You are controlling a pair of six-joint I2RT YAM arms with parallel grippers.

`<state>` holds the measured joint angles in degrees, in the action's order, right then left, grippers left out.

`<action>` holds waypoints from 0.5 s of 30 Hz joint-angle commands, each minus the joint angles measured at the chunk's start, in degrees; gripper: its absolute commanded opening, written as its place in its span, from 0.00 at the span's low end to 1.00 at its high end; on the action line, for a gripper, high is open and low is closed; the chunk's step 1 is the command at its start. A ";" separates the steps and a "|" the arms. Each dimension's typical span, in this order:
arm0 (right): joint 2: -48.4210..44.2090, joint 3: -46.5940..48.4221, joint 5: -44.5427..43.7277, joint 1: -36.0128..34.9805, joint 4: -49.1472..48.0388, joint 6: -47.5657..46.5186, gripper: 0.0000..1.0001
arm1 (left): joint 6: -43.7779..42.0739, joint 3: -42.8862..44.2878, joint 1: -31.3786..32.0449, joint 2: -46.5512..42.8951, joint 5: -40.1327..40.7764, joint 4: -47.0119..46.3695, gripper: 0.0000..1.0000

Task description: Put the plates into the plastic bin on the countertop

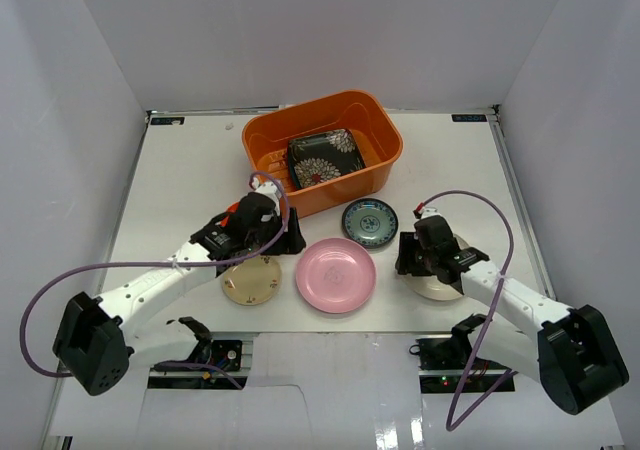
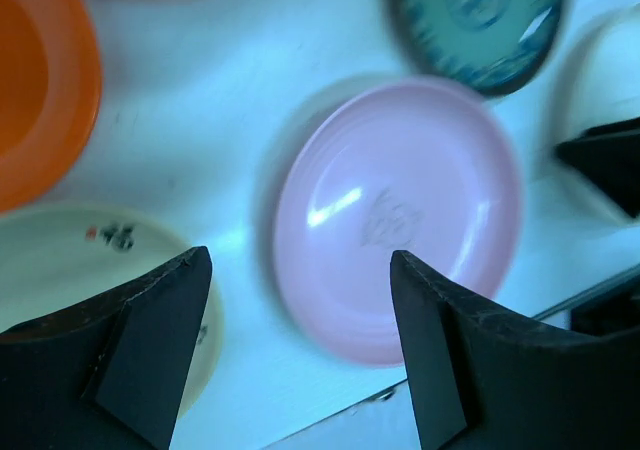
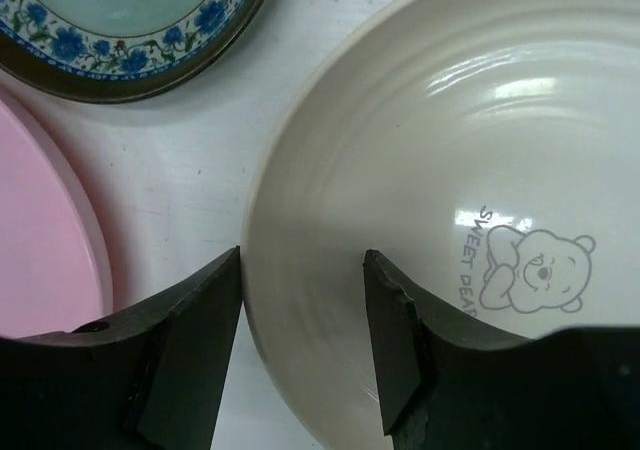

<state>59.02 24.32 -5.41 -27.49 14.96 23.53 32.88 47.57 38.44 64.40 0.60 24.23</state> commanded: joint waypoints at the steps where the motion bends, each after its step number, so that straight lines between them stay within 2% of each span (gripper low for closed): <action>1: 2.41 2.40 -9.41 -2.74 1.03 0.46 0.57 | 3.67 -4.14 2.43 -0.07 7.39 1.96 0.83; 5: 6.44 4.16 -14.45 -5.56 2.61 1.17 0.55 | 4.38 -4.68 6.03 5.36 11.34 1.26 0.85; 8: 8.99 5.39 -17.00 -6.70 4.02 2.13 0.39 | 4.03 -4.51 7.18 8.54 12.23 -0.76 0.85; 9: 9.18 5.83 -17.61 -7.14 4.20 2.31 0.26 | 3.94 -4.51 7.27 10.29 11.71 -1.89 0.85; 12: 8.13 6.53 -17.79 -7.49 4.81 2.92 0.08 | 3.77 -4.68 7.79 12.15 11.18 -4.18 0.82; 15: 4.72 8.72 -18.84 -7.76 7.09 2.84 0.08 | 3.15 -4.59 8.23 13.82 11.09 -5.33 0.78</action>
<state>66.28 30.92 -23.11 -34.92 18.35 24.56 36.29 42.09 46.06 78.26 10.28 22.17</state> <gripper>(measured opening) 0.123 0.789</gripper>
